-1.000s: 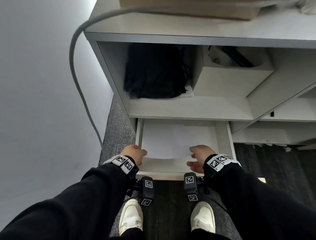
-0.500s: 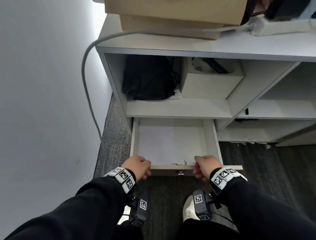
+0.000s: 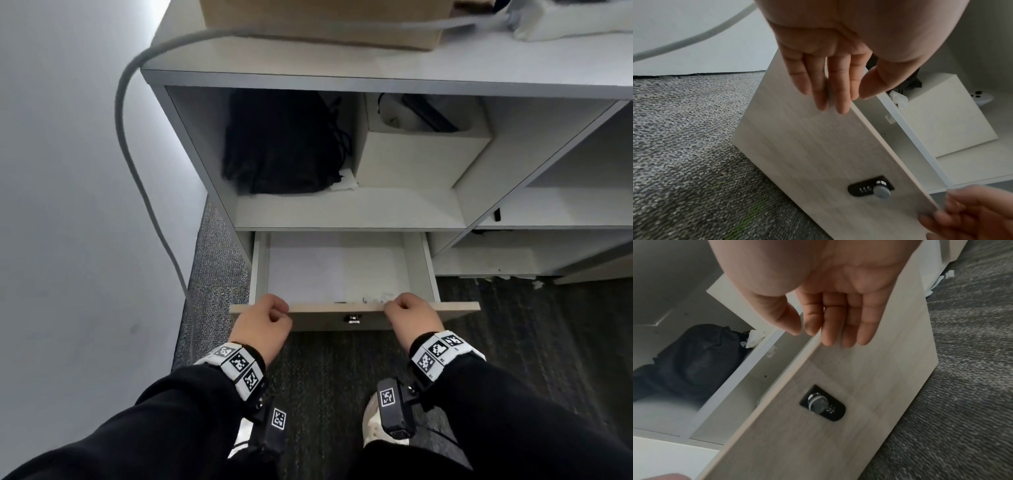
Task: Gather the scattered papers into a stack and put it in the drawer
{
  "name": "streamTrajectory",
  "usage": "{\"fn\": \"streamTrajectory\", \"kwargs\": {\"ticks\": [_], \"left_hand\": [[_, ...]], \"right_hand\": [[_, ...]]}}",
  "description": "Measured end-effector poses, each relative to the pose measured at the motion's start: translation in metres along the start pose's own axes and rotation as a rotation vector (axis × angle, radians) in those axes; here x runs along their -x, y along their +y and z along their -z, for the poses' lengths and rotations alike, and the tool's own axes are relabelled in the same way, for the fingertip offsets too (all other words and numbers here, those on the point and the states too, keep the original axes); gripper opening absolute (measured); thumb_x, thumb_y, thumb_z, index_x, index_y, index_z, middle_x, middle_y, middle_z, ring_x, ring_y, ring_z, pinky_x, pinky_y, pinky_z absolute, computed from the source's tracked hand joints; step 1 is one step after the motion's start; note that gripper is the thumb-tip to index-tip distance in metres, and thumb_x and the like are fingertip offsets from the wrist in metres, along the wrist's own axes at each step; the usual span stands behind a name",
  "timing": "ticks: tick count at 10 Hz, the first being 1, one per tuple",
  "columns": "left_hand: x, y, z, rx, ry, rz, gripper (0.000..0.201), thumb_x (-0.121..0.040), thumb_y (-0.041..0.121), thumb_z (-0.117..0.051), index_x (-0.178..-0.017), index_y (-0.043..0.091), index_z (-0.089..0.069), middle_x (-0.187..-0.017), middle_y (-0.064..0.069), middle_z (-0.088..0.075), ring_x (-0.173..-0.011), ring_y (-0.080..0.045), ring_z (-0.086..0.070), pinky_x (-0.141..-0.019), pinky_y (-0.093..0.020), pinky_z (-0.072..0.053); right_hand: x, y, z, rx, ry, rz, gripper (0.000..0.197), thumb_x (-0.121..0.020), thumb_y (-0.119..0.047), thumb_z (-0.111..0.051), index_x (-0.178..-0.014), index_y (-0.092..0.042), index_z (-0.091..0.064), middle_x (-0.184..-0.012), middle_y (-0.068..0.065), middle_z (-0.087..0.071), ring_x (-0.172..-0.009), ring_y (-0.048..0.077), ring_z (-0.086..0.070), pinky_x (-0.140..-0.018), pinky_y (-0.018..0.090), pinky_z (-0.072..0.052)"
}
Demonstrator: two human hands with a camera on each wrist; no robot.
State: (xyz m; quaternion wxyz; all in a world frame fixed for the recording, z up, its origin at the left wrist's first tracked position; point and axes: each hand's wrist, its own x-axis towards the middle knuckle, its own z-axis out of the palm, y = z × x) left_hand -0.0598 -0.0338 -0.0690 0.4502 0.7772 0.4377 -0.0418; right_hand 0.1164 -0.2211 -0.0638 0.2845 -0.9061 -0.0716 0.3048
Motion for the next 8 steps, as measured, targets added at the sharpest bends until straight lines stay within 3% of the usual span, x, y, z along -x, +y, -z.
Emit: {"fn": "streamTrajectory", "kwargs": {"ticks": [1,2,3,5,6,7,8], "left_hand": [[-0.020,0.007,0.000,-0.010,-0.003,-0.071,0.012,-0.084,0.019,-0.061,-0.088,0.030,-0.061,-0.096,0.009,-0.062,-0.086,-0.010,-0.060,-0.079,-0.028,-0.047],[-0.043,0.013,0.003,-0.082,-0.037,-0.127,0.014,-0.084,0.020,-0.062,-0.095,0.027,-0.066,-0.114,0.007,-0.056,-0.104,-0.017,-0.057,-0.100,-0.039,-0.046],[-0.068,0.019,0.007,-0.216,-0.056,-0.187,0.030,-0.082,0.021,-0.061,-0.111,0.027,-0.066,-0.134,0.002,-0.050,-0.129,-0.021,-0.042,-0.115,-0.044,-0.030],[-0.106,0.038,0.017,-0.247,-0.063,-0.169,0.045,-0.072,0.037,-0.054,-0.116,0.033,-0.063,-0.145,0.001,-0.042,-0.137,-0.025,-0.035,-0.116,-0.046,-0.026],[-0.103,0.046,0.018,-0.259,-0.086,-0.164,0.054,-0.069,0.040,-0.051,-0.121,0.033,-0.062,-0.151,0.001,-0.038,-0.140,-0.024,-0.031,-0.117,-0.046,-0.024],[-0.095,0.045,0.017,-0.227,-0.140,-0.149,0.047,-0.077,0.036,-0.057,-0.124,0.036,-0.060,-0.158,0.005,-0.027,-0.145,-0.023,-0.025,-0.118,-0.048,-0.023],[-0.077,0.053,0.020,-0.192,-0.098,-0.185,0.039,-0.081,0.033,-0.058,-0.120,0.036,-0.061,-0.155,0.003,-0.034,-0.139,-0.024,-0.037,-0.113,-0.046,-0.033]], "right_hand": [[-0.017,-0.009,0.000,-0.021,-0.008,0.070,0.024,-0.085,-0.028,-0.051,-0.076,-0.008,-0.058,-0.068,0.004,-0.056,-0.066,0.022,-0.053,-0.061,0.031,-0.042],[-0.037,-0.018,0.000,0.009,-0.049,0.122,0.020,-0.084,-0.028,-0.051,-0.068,-0.018,-0.057,-0.075,0.000,-0.058,-0.073,0.021,-0.054,-0.064,0.029,-0.039],[-0.060,-0.025,0.001,0.084,-0.018,0.207,0.016,-0.081,-0.028,-0.056,-0.069,-0.021,-0.064,-0.092,0.000,-0.058,-0.090,0.023,-0.056,-0.079,0.028,-0.040],[-0.091,-0.044,0.009,0.094,0.025,0.225,0.019,-0.086,-0.024,-0.056,-0.085,-0.012,-0.070,-0.132,0.008,-0.053,-0.120,0.027,-0.051,-0.095,0.024,-0.034],[-0.091,-0.048,0.011,0.096,-0.045,0.218,0.020,-0.086,-0.026,-0.054,-0.088,-0.015,-0.070,-0.153,0.007,-0.038,-0.139,0.022,-0.037,-0.100,0.021,-0.027],[-0.081,-0.049,0.015,0.066,-0.102,0.237,0.018,-0.088,-0.023,-0.054,-0.089,-0.014,-0.070,-0.159,0.006,-0.027,-0.144,0.020,-0.031,-0.098,0.019,-0.025],[-0.061,-0.051,0.028,0.019,-0.066,0.246,0.022,-0.088,-0.023,-0.053,-0.091,-0.008,-0.069,-0.128,0.009,-0.060,-0.118,0.024,-0.056,-0.088,0.026,-0.042]]}}
